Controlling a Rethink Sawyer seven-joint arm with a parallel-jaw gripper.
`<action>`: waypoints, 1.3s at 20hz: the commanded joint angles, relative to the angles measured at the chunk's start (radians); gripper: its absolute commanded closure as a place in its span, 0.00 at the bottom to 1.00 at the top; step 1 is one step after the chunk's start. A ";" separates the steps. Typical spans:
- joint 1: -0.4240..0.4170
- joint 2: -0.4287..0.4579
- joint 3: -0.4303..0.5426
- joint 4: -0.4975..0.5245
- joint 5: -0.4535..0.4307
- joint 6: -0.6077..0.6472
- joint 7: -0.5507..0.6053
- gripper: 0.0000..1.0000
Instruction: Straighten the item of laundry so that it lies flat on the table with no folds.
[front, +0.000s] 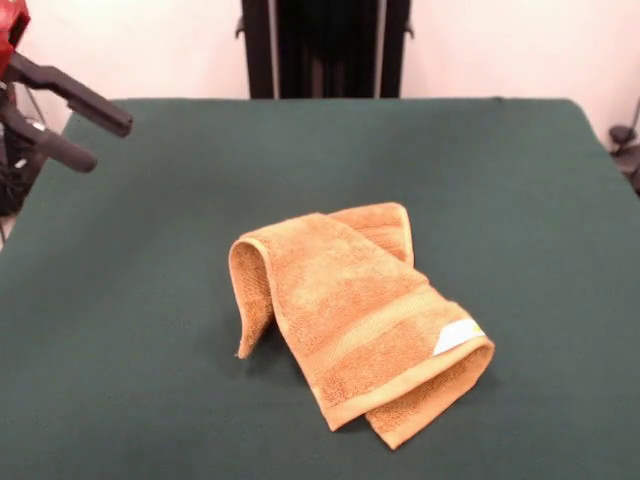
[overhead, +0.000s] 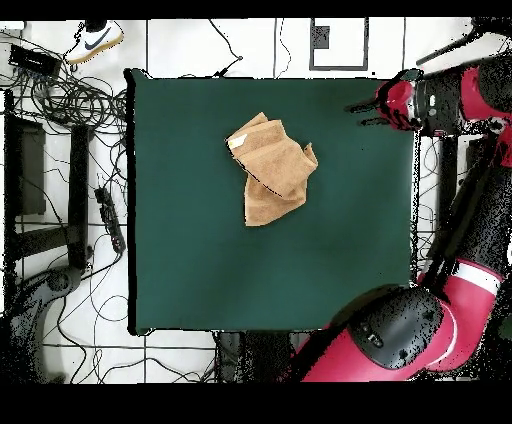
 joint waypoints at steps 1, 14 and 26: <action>0.058 0.079 0.048 0.129 -0.078 -0.221 -0.399 0.00; 0.038 0.045 0.023 0.338 -0.052 -0.554 -0.361 0.00; 0.018 -0.106 0.040 0.548 -0.024 -0.622 -0.197 0.00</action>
